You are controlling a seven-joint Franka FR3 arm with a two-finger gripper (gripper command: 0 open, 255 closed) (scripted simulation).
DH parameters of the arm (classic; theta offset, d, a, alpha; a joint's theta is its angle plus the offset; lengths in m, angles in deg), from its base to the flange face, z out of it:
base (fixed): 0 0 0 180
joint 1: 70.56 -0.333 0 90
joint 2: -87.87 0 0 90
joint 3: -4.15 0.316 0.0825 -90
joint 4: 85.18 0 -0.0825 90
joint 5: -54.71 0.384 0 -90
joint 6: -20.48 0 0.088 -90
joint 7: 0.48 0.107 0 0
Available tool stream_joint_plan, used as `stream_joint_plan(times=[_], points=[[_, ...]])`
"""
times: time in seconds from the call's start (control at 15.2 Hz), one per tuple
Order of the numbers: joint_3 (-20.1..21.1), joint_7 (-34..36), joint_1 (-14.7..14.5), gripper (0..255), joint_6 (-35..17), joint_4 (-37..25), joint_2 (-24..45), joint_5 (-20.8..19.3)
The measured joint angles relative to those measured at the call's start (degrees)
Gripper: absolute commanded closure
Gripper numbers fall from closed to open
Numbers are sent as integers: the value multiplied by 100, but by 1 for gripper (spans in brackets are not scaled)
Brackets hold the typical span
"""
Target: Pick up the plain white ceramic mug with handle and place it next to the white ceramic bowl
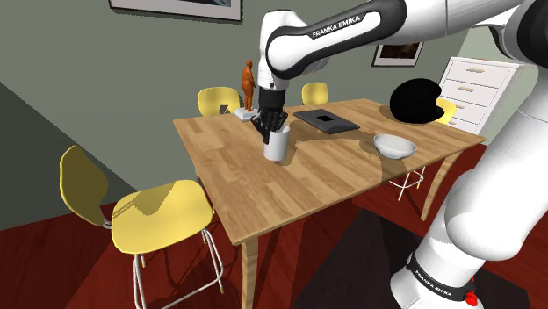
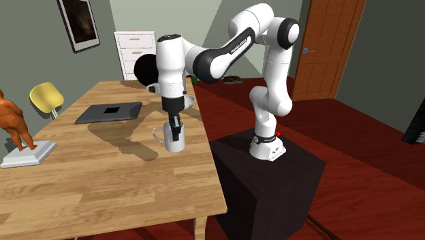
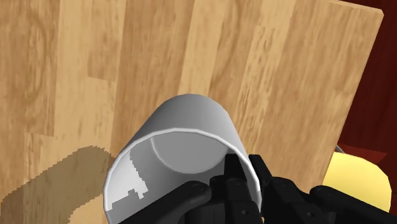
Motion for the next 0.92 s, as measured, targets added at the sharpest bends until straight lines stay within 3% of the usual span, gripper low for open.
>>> stream_joint_plan(times=[0.59,0.92], points=[[-7,-15,3,255,669,-571,-100,15],[-308,-535,211,255,678,-73,-608,55]])
